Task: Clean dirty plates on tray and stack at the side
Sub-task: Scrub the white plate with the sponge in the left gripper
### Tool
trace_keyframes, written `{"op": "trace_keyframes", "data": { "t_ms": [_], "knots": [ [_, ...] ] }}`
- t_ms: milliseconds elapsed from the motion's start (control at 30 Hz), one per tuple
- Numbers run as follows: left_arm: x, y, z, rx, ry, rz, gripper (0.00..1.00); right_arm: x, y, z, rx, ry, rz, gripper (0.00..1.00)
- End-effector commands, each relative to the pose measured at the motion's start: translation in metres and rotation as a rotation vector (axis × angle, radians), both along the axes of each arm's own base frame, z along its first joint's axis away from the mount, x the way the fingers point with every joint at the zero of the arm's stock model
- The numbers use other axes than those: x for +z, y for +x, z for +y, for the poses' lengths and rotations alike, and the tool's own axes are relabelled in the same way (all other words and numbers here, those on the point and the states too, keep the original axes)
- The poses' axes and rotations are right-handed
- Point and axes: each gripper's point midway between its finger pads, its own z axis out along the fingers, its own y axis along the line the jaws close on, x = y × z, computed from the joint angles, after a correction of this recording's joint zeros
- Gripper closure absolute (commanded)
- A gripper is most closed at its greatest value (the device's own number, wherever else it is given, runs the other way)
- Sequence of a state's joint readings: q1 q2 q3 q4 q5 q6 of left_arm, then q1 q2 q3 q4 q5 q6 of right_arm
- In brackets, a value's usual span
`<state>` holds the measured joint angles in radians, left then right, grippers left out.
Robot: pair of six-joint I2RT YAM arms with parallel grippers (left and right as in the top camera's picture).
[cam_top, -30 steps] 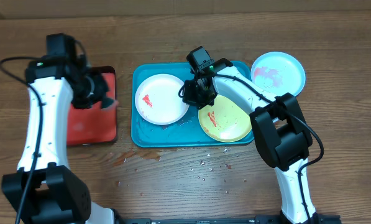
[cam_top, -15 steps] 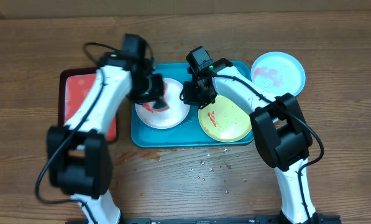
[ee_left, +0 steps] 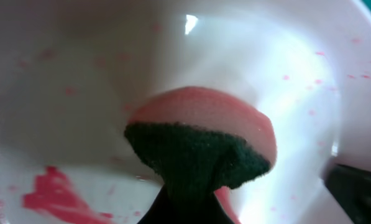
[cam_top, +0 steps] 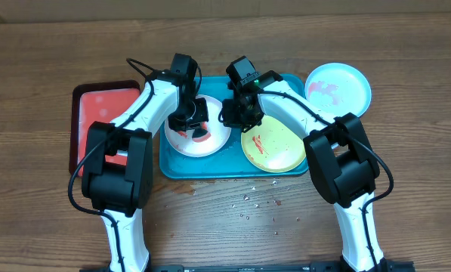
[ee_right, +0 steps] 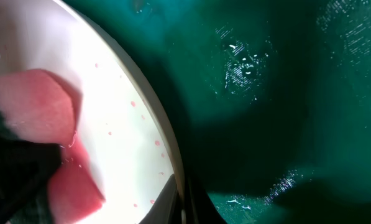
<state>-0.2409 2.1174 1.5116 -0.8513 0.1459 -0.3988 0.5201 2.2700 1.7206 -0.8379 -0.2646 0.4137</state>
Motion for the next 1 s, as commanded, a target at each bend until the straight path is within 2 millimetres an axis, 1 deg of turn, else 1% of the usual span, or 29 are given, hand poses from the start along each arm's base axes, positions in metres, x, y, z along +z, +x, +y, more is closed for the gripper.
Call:
{"op": "trace_keyframes", "data": {
  "t_ms": [0, 67, 200, 300, 400, 467, 533, 567, 633, 700, 767, 833, 867, 967],
  "knots": [
    [-0.027, -0.005, 0.059, 0.061, 0.306, 0.034, 0.96, -0.018, 0.002, -0.018, -0.013, -0.098, -0.013, 0.96],
    [-0.024, -0.007, 0.079, 0.065, 0.417, 0.034, 0.96, -0.018, 0.002, -0.018, -0.013, -0.098, -0.013, 0.96],
    [-0.015, -0.009, 0.102, 0.067, 0.547, 0.030, 0.95, -0.018, 0.002, -0.018, -0.013, -0.098, -0.013, 0.96],
    [-0.008, -0.008, 0.110, 0.067, 0.596, 0.026, 0.96, -0.018, 0.003, -0.018, -0.013, -0.098, -0.013, 0.96],
    [0.001, -0.003, 0.108, 0.070, 0.587, 0.021, 0.96, -0.018, 0.002, -0.018, -0.013, -0.099, -0.013, 0.96],
    [0.011, 0.004, 0.102, 0.073, 0.557, 0.011, 0.96, -0.018, 0.002, -0.018, -0.013, -0.098, -0.013, 0.96],
    [0.018, 0.012, 0.089, 0.076, 0.485, 0.001, 0.96, -0.018, 0.003, -0.018, -0.013, -0.098, -0.013, 0.96],
    [0.021, 0.016, 0.072, 0.075, 0.387, 0.001, 0.96, -0.018, 0.003, -0.018, -0.013, -0.098, -0.013, 0.96],
    [0.020, 0.018, 0.044, 0.060, 0.226, 0.013, 0.96, -0.018, 0.003, -0.018, -0.013, -0.098, -0.014, 0.96],
    [0.019, 0.017, 0.017, -0.004, 0.073, 0.024, 0.96, -0.018, 0.003, -0.018, -0.013, -0.097, -0.016, 0.96],
    [0.016, 0.015, -0.001, -0.035, -0.020, 0.029, 0.96, -0.018, 0.003, -0.018, -0.013, -0.097, -0.016, 0.96],
    [0.009, 0.013, -0.004, -0.042, -0.022, 0.028, 0.96, -0.018, 0.003, -0.018, -0.013, -0.097, -0.016, 0.96],
    [0.001, 0.009, 0.000, -0.041, 0.003, 0.031, 0.96, -0.018, 0.003, -0.018, -0.013, -0.097, -0.015, 0.96],
    [-0.012, 0.000, 0.007, -0.039, 0.031, 0.053, 0.96, -0.018, 0.002, -0.018, -0.013, -0.098, -0.013, 0.96]
  ]
}}
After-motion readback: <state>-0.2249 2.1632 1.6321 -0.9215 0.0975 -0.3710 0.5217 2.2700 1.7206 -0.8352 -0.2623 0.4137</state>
